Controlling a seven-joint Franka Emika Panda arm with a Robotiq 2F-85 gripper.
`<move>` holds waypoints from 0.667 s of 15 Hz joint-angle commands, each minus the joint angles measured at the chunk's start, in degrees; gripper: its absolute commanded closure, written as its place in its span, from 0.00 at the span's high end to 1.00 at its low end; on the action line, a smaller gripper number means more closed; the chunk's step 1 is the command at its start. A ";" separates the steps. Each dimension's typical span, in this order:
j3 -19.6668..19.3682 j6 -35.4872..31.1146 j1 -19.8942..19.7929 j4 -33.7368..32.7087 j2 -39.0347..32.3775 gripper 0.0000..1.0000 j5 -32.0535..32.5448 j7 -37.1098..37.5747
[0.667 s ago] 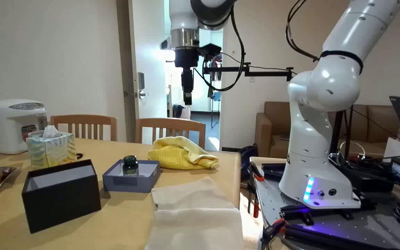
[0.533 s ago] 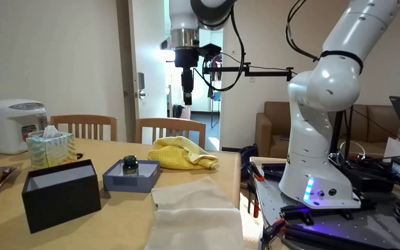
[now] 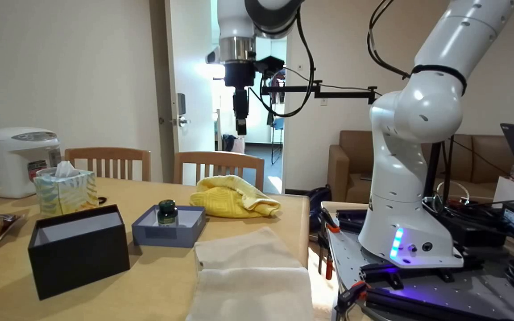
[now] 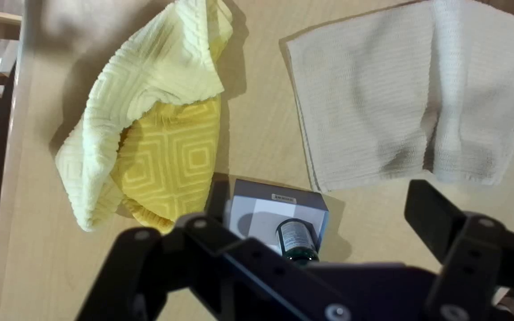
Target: Unfold the towel slightly on the table
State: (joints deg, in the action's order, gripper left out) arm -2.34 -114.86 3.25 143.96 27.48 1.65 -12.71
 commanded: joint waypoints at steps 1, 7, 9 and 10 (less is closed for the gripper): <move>0.33 0.16 -0.35 -0.19 -0.28 1.00 0.33 0.18; 0.99 -4.39 -3.59 -0.91 -4.52 1.00 6.38 4.13; 0.91 -6.08 -4.95 -0.92 -7.02 1.00 9.57 6.48; 0.49 -6.95 -5.26 -0.92 -8.34 1.00 9.82 7.23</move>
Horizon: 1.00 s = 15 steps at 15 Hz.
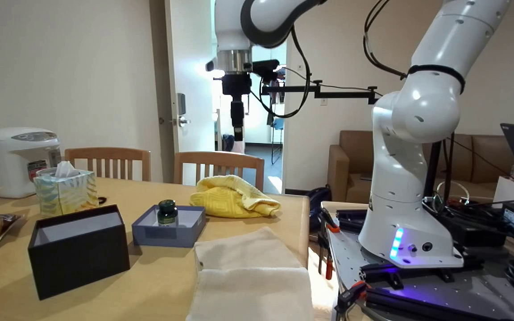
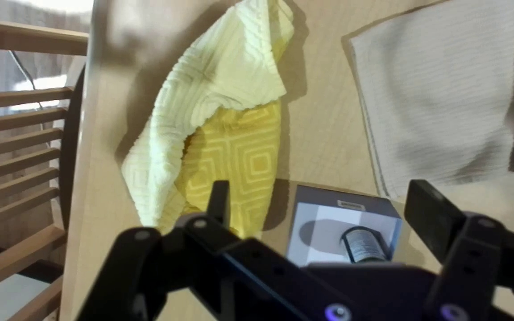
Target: Unfold the towel slightly on the table
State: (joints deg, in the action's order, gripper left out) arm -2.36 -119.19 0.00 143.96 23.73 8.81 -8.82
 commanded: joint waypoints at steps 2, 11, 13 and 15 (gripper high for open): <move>-0.04 -4.21 -2.48 -0.55 -7.02 1.00 2.08 4.33; -1.12 -10.16 -4.51 4.34 -16.17 1.00 3.28 13.73; -1.09 -10.72 -4.73 5.30 -18.34 1.00 4.23 16.23; -1.27 -11.68 -4.58 6.25 -20.26 1.00 4.29 17.94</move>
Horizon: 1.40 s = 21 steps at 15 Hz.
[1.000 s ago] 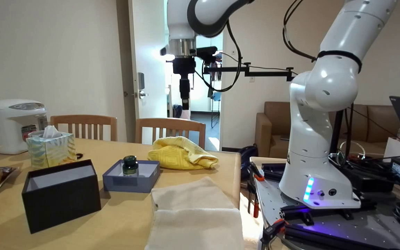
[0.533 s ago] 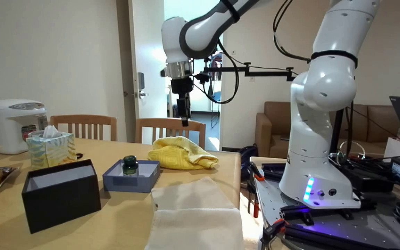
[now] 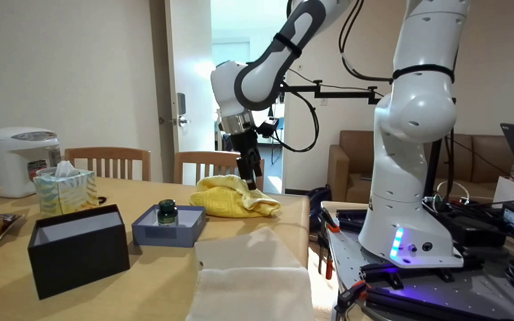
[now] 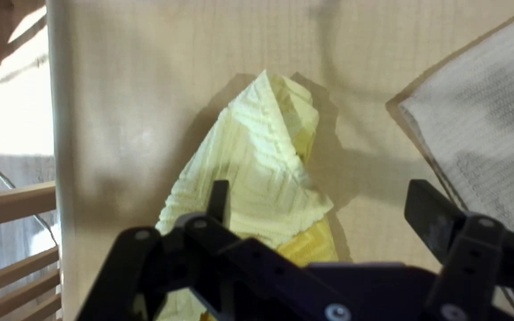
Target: Unfold the towel slightly on the table
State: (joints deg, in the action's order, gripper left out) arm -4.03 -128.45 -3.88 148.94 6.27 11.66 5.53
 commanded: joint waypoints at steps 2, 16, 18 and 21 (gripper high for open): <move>0.25 -4.11 -0.42 2.04 -4.58 1.00 0.55 4.52; -3.60 -15.82 -0.38 4.24 -7.88 0.27 15.21 20.81; -3.85 -16.27 -0.51 4.55 -7.28 0.14 15.55 21.43; -3.64 -15.87 -0.55 4.66 -5.07 0.01 14.17 20.02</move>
State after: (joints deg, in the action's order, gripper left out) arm -7.85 -143.29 -3.88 152.25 -2.07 25.43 25.21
